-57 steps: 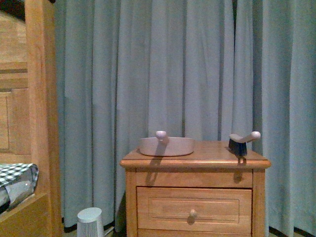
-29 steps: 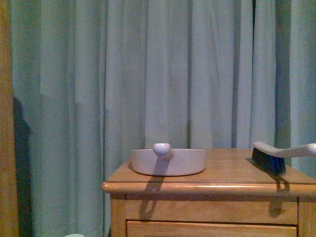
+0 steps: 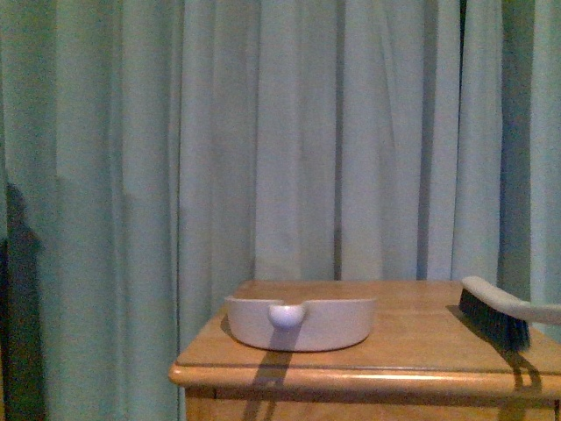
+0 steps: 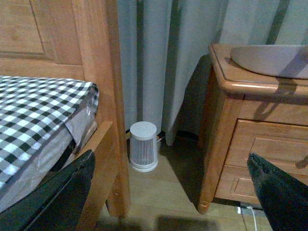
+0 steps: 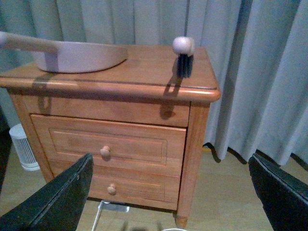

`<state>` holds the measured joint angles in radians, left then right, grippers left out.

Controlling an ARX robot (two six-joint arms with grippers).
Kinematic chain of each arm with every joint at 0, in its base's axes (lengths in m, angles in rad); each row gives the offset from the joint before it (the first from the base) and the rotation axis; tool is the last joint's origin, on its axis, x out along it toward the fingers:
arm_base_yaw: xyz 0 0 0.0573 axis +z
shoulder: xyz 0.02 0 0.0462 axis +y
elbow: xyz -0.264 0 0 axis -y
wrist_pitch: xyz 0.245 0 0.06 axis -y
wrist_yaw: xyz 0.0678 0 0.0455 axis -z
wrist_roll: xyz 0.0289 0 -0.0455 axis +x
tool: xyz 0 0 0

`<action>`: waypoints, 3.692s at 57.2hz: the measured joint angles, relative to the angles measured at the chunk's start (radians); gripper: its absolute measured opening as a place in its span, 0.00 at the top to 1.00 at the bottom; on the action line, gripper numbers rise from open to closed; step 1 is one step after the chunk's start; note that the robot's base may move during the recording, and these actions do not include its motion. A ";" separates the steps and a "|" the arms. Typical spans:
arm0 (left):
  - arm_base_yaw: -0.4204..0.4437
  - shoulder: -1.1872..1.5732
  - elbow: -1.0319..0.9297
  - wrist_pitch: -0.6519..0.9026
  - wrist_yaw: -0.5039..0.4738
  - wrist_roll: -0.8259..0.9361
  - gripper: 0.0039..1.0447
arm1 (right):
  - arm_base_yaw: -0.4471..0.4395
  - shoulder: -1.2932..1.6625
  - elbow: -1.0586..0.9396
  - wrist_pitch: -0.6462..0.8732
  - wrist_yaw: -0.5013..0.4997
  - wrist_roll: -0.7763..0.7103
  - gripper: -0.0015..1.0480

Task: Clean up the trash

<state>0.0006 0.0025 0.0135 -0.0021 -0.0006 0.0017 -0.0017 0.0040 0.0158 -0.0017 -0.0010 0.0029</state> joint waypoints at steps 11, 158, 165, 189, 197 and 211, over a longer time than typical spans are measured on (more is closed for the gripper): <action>0.000 0.000 0.000 0.000 0.000 0.000 0.07 | 0.000 0.000 0.000 0.000 0.000 0.000 0.07; -0.573 2.112 1.613 -0.181 -0.269 0.192 0.07 | 0.000 0.000 0.000 0.000 0.000 0.000 0.07; -0.560 2.126 1.613 -0.182 -0.268 0.192 0.07 | 0.000 0.000 0.000 0.000 0.000 0.000 0.07; -0.545 2.156 1.613 -0.203 -0.268 0.176 0.07 | 0.000 0.000 0.000 0.000 0.000 0.000 0.07; -0.545 2.160 1.613 -0.225 -0.262 0.164 0.07 | 0.000 0.000 0.000 0.000 0.000 0.000 0.07; -0.544 2.160 1.613 -0.230 -0.261 0.154 0.07 | 0.000 0.000 0.000 0.000 0.000 0.000 0.07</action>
<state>-0.5438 2.1624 1.6268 -0.2321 -0.2619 0.1558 -0.0017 0.0040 0.0158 -0.0013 -0.0010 0.0025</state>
